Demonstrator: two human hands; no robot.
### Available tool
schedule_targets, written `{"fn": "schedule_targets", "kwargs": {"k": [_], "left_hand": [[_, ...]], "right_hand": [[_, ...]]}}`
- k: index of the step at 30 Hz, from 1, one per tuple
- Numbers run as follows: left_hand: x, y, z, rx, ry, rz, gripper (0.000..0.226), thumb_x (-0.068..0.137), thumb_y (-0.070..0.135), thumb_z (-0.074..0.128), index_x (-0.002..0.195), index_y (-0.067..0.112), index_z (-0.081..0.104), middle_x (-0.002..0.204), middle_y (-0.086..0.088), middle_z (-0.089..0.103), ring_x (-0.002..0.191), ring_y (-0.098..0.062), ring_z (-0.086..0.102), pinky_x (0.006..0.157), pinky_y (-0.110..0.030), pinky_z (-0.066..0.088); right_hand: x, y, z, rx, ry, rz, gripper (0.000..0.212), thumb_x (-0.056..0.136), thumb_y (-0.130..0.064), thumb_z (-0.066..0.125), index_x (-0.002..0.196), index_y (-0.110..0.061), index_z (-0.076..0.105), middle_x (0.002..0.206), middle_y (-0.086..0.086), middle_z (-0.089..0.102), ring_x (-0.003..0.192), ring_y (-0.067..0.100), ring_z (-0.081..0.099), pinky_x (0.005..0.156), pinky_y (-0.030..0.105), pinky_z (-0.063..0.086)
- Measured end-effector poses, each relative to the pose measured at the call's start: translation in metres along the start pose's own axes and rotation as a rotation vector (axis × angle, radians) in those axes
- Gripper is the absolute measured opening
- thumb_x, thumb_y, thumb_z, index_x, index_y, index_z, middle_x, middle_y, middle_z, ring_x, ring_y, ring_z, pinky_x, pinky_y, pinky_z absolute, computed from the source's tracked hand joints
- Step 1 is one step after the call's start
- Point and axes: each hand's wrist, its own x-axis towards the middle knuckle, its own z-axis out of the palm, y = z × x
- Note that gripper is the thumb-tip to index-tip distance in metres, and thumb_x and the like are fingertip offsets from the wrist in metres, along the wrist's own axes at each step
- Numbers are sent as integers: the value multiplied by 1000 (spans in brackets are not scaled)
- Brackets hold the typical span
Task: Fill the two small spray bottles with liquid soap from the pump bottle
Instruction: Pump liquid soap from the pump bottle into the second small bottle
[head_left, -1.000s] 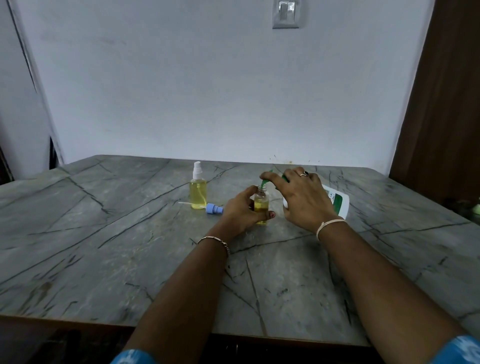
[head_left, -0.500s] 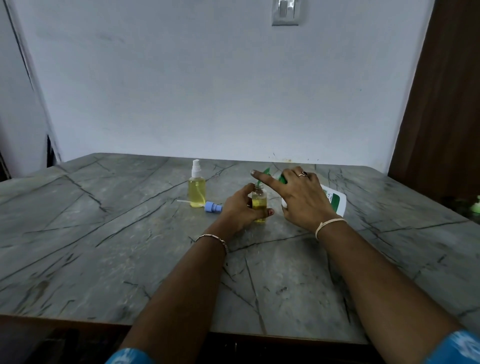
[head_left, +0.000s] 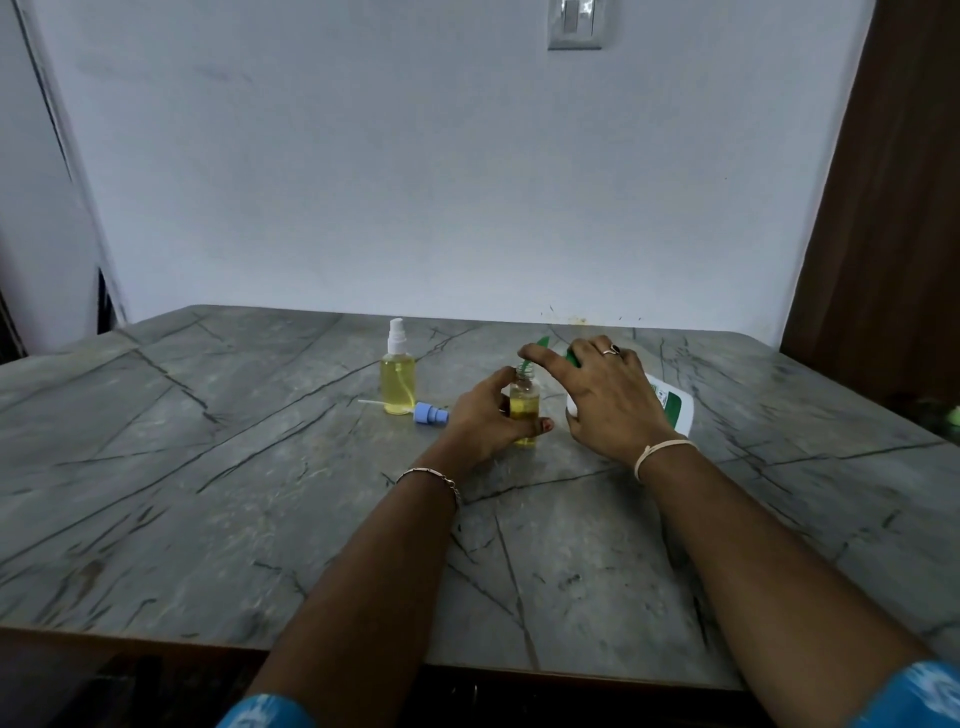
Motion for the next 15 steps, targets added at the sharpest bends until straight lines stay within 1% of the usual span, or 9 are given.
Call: {"fn": "schedule_targets", "kwargs": {"k": [3,5,7,9,11,12,15], "left_hand": [[-1,0,1,-12,4,-2,90,73,38,80,146,17,32,132,-6,59,121,-23,56,105,-33,42],[1,-2,1,-9,14,-2,84,71,39,81,141,21,39,124,-4,65,113,-21,61,102,-37,46],[3,-4,1,13,9,15,73,70,40,81,132,24,47,114,-3,69,104,-20,65,97,-38,50],[4,-5,1,12,1,24,70,69,42,82,128,25,49,111,-3,70,100,-19,66,94,-40,51],[4,-5,1,3,-9,21,74,68,43,82,131,24,48,114,-4,69,102,-20,66,96,-41,51],[3,-4,1,0,-13,15,78,69,42,82,135,23,45,118,-5,67,106,-21,64,98,-41,49],[2,-3,1,-22,-9,-9,91,73,37,80,147,16,30,132,-8,59,119,-23,57,105,-35,42]], "right_hand": [[0,0,0,-16,1,-10,84,80,-19,64,145,-42,17,117,8,53,115,30,45,93,45,38],[1,0,0,-23,7,-3,80,79,-21,65,144,-41,21,119,8,53,116,29,45,94,45,37],[3,-2,-1,-20,18,9,75,79,-21,66,141,-38,27,120,7,53,117,29,45,96,45,37],[4,-4,-2,-14,25,20,71,79,-23,66,140,-35,31,122,8,53,118,30,45,97,45,37],[4,-5,-2,-11,25,23,71,80,-24,66,140,-34,31,123,9,53,118,30,45,97,45,37],[3,-4,-1,-16,26,20,72,80,-24,66,141,-34,30,122,9,53,117,31,46,96,45,37],[1,-2,1,-32,24,-1,80,78,-22,66,144,-38,25,117,9,54,113,31,47,93,45,39]]}}
